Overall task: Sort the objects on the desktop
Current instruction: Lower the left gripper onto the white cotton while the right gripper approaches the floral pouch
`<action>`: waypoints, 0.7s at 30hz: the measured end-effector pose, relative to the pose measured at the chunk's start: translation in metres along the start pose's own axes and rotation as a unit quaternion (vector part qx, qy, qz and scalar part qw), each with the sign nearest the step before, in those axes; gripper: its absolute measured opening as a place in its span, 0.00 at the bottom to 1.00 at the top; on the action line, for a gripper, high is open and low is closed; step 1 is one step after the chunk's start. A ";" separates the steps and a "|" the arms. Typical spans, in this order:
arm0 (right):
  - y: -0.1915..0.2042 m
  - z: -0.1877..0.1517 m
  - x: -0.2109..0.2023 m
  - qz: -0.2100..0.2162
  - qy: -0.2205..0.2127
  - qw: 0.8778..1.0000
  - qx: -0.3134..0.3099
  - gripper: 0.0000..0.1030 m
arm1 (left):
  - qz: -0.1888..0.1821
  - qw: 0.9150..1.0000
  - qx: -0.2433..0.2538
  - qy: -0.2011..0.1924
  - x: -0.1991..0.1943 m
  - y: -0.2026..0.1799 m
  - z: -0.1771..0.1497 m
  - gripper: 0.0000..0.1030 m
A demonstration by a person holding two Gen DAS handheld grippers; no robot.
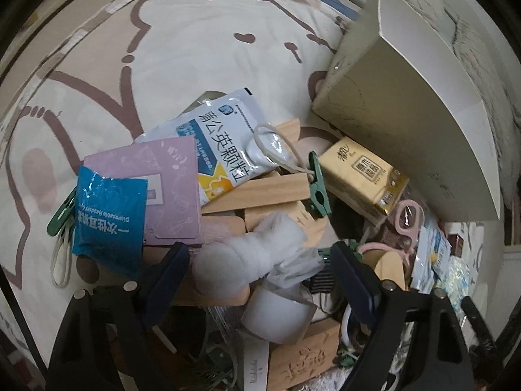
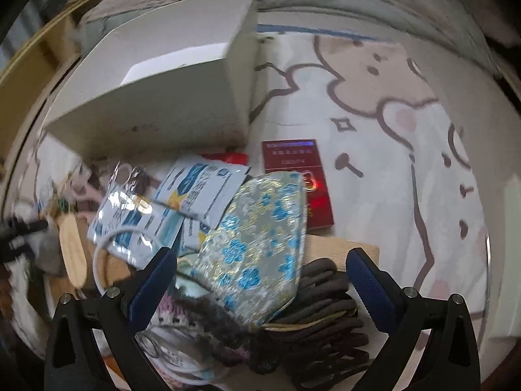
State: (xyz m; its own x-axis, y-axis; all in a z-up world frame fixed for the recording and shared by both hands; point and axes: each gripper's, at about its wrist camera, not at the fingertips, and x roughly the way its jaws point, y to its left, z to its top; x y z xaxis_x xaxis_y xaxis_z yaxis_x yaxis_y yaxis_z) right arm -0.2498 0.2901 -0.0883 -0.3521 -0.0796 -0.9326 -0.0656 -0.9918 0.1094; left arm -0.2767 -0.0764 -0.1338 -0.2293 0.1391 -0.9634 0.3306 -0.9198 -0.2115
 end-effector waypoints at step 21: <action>-0.004 0.007 0.011 0.029 0.026 0.999 0.016 0.41 | 0.045 0.998 0.030 -0.021 -0.005 -0.002 -0.010 0.57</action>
State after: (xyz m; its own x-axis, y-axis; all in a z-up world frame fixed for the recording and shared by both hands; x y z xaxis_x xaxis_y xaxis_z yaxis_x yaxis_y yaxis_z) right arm -0.2595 0.2940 -0.0963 -0.3064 -0.1424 -0.9412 -0.0764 -0.9819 0.1735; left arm -0.2672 -0.0716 -0.1305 -0.2398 0.0395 -0.9700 0.2974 -0.9482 -0.1121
